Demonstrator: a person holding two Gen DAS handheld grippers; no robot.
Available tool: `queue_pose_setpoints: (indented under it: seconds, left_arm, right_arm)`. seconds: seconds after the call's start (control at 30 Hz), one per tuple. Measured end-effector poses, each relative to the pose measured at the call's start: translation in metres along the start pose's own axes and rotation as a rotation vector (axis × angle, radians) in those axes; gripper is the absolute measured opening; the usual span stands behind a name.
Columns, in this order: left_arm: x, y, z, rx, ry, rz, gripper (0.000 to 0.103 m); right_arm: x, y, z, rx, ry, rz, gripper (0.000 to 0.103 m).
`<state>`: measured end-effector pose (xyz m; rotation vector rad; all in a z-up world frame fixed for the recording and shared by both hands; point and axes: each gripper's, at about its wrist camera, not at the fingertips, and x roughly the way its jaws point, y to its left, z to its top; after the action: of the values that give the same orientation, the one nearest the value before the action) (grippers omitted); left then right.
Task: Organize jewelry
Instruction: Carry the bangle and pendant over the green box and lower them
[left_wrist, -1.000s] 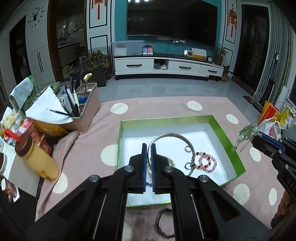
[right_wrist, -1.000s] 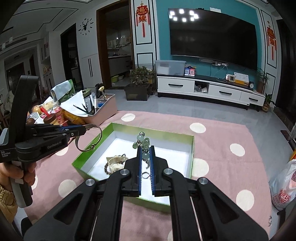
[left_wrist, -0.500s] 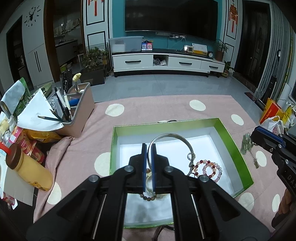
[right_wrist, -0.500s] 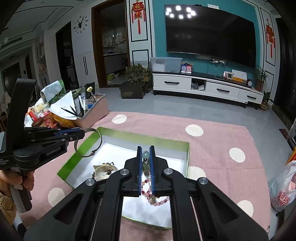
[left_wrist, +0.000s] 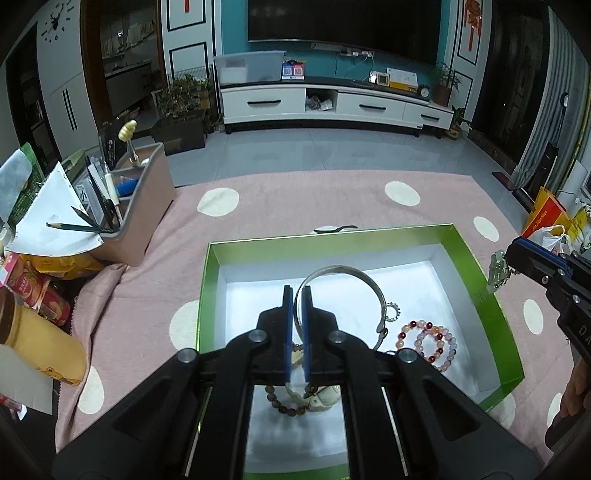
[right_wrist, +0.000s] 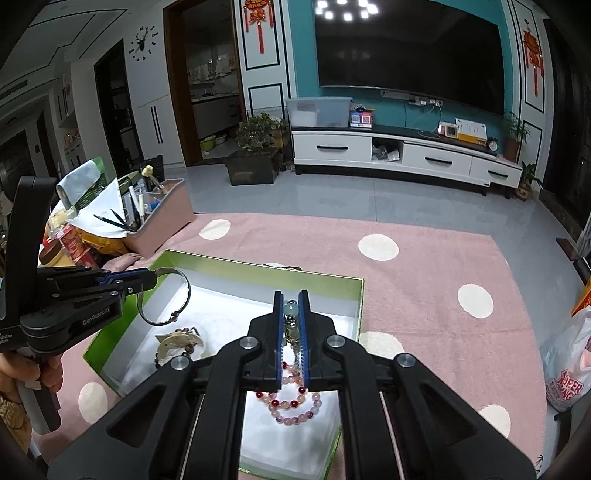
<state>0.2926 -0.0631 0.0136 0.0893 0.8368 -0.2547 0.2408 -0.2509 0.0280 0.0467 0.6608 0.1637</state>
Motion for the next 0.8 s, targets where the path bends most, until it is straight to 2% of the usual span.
queue_pose_setpoints:
  seconds: [0.8]
  left_arm:
    - [0.054, -0.006, 0.000, 0.014, 0.093, 0.036, 0.005]
  right_arm:
    - [0.046, -0.014, -0.009, 0.019, 0.089, -0.012, 0.007]
